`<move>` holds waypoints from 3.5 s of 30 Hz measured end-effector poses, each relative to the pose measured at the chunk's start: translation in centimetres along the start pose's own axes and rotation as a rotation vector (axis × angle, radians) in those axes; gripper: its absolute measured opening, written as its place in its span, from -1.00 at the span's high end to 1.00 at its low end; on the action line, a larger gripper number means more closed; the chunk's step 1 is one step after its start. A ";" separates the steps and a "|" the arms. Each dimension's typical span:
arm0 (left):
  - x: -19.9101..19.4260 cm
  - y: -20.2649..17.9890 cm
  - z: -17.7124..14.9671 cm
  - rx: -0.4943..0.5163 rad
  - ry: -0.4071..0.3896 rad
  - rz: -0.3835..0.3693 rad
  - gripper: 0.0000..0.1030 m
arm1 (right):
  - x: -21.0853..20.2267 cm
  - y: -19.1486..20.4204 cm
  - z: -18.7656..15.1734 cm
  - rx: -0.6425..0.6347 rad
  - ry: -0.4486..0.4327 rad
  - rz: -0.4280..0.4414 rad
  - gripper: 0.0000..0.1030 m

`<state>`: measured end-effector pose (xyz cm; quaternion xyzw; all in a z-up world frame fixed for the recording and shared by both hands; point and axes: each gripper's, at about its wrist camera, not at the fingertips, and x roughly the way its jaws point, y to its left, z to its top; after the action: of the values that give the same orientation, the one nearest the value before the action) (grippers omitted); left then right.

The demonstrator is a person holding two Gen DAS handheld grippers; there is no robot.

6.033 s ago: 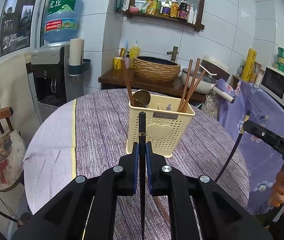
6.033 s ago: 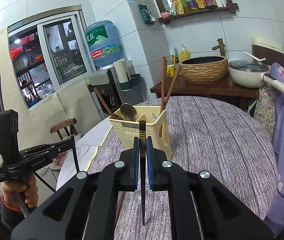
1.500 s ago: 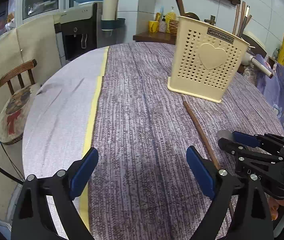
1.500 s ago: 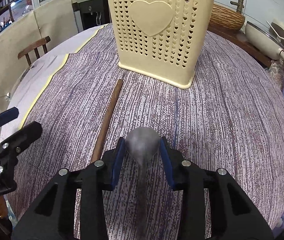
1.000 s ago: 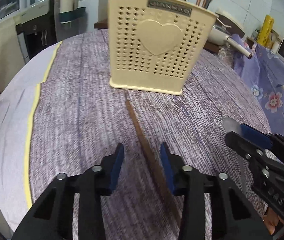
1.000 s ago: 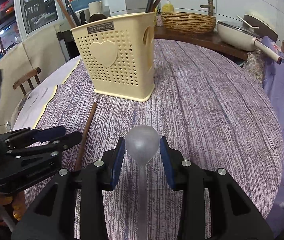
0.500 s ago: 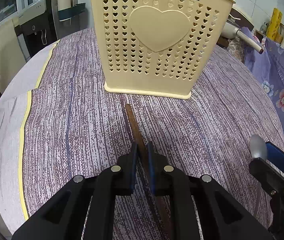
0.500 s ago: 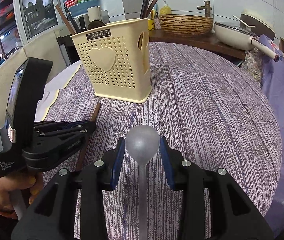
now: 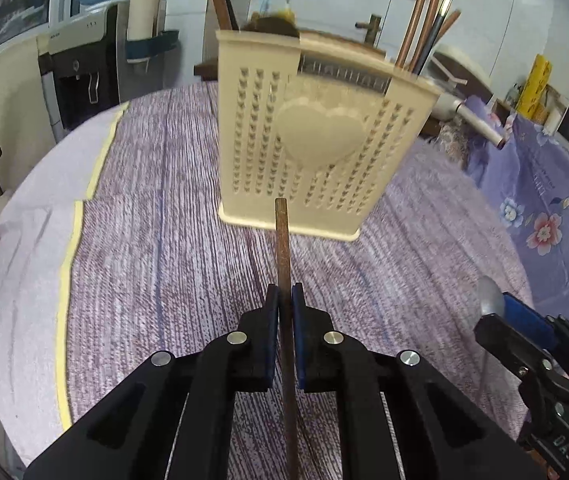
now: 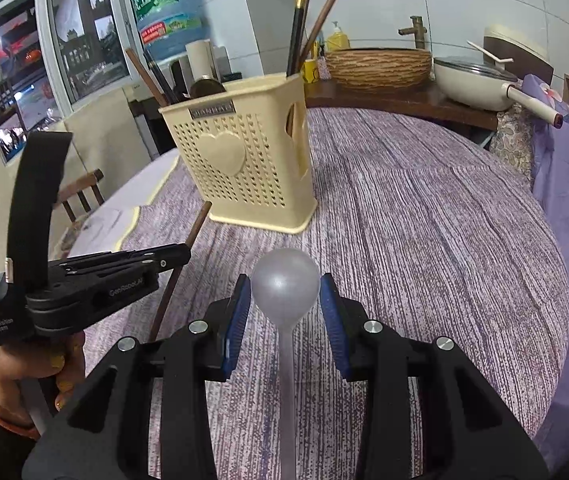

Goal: Organize utensils
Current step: 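Lift the held chopstick and clear spoon upright toward the holder, then lower the chopstick and spoon into the holder and open both tools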

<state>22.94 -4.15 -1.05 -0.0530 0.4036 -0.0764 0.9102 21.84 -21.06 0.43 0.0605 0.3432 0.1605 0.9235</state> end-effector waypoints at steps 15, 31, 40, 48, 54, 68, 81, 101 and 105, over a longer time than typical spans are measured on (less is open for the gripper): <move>-7.8 0.1 2.0 0.016 -0.237 -0.031 0.85 | -3.5 1.3 2.5 -0.049 -0.072 0.067 0.85; -8.8 2.2 1.3 -0.023 -0.253 -0.018 0.85 | 9.6 4.4 1.6 -0.229 0.219 0.020 0.00; -9.7 2.8 0.9 -0.029 -0.263 -0.024 0.85 | 15.1 5.7 2.8 -0.271 0.296 -0.010 0.11; -9.7 2.6 0.9 -0.025 -0.267 -0.027 0.85 | 15.1 5.5 3.3 -0.230 0.271 -0.003 0.28; -9.6 2.6 0.9 -0.029 -0.267 -0.026 0.85 | 10.2 4.2 4.6 -0.152 0.166 0.062 0.28; -9.8 2.6 0.8 -0.031 -0.269 -0.023 0.85 | -0.5 1.6 5.1 -0.051 -0.013 0.117 0.28; -10.9 2.3 1.4 -0.018 -0.290 -0.049 0.85 | -2.5 1.9 5.4 -0.035 -0.060 0.156 0.28; -15.5 -0.9 16.9 -0.031 -0.588 -0.081 0.85 | -6.1 5.5 20.3 -0.068 -0.437 0.070 0.28; -13.1 -1.4 18.0 -0.034 -0.620 -0.055 0.85 | -3.4 4.9 21.0 -0.056 -0.436 0.012 0.28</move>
<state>27.52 -2.47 20.73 -0.0998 0.1063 -0.0747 0.9865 31.93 -17.65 19.49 0.0701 0.1303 0.1583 0.9762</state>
